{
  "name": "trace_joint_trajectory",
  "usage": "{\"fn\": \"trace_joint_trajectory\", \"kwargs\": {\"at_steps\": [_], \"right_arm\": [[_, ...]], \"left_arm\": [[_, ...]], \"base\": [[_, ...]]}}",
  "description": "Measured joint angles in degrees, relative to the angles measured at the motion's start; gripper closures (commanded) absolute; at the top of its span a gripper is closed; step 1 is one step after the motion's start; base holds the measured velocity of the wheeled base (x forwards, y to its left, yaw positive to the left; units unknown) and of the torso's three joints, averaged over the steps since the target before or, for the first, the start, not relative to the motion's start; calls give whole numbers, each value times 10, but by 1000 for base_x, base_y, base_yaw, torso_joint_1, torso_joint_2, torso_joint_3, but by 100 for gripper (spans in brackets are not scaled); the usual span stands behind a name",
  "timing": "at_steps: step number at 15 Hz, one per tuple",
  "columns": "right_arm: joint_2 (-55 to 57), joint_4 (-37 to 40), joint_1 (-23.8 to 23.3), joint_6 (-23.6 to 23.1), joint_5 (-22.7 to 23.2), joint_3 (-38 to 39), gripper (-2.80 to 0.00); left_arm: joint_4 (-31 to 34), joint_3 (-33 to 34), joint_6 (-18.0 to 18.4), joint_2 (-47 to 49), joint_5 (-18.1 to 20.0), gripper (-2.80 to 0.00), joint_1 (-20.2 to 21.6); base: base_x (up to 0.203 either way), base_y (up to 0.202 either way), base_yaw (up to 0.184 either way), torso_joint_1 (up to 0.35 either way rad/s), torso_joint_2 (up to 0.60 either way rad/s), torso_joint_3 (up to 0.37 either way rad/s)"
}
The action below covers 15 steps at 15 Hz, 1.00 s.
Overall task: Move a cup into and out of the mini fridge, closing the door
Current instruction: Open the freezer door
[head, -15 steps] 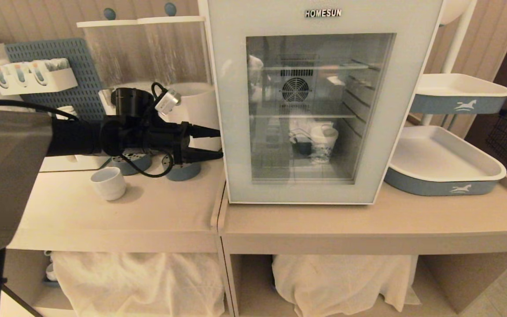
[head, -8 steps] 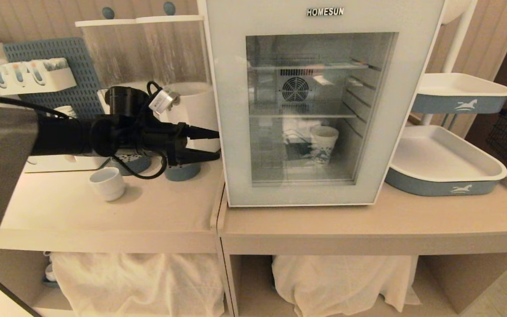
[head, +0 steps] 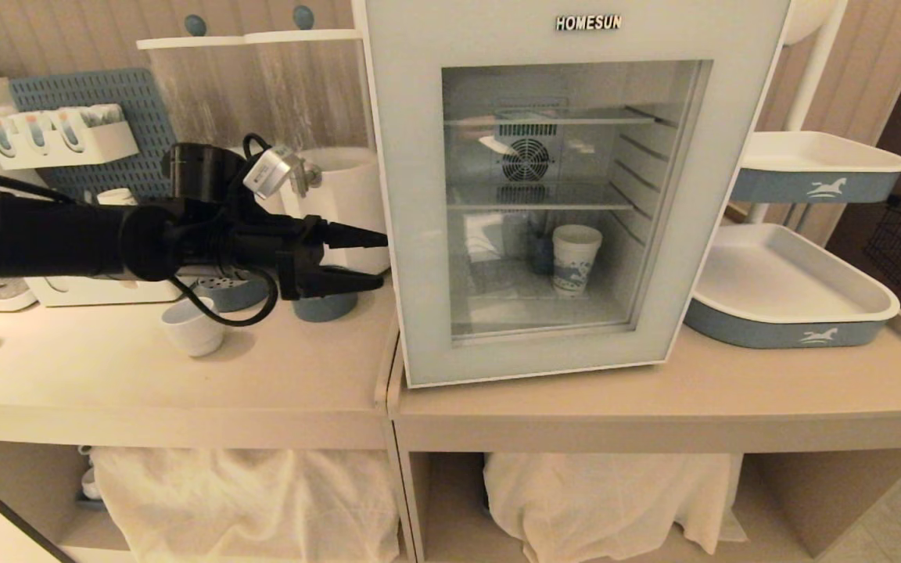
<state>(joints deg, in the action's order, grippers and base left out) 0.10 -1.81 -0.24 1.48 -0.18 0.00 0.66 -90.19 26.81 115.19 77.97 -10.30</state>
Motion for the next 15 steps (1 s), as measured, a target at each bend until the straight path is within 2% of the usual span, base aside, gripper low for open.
{"fn": "trace_joint_trajectory", "kwargs": {"at_steps": [6, 9, 12, 15], "right_arm": [[0, 0, 0, 0, 0, 0, 0], [0, 0, 0, 0, 0, 0, 0], [0, 0, 0, 1, 0, 0, 0], [0, 0, 0, 1, 0, 0, 0]], "left_arm": [[0, 98, 2, -93, 2, -280, -14], [0, 150, 0, -142, 1, -280, -34], [3, 194, -1, -188, -5, -280, -92], [0, 218, -20, -229, -35, -280, -176]], "base": [[0, 0, 0, 0, 0, 0], [0, 0, 0, 0, 0, 0], [0, 0, 0, 0, 0, 0], [0, 0, 0, 0, 0, 0]]}}
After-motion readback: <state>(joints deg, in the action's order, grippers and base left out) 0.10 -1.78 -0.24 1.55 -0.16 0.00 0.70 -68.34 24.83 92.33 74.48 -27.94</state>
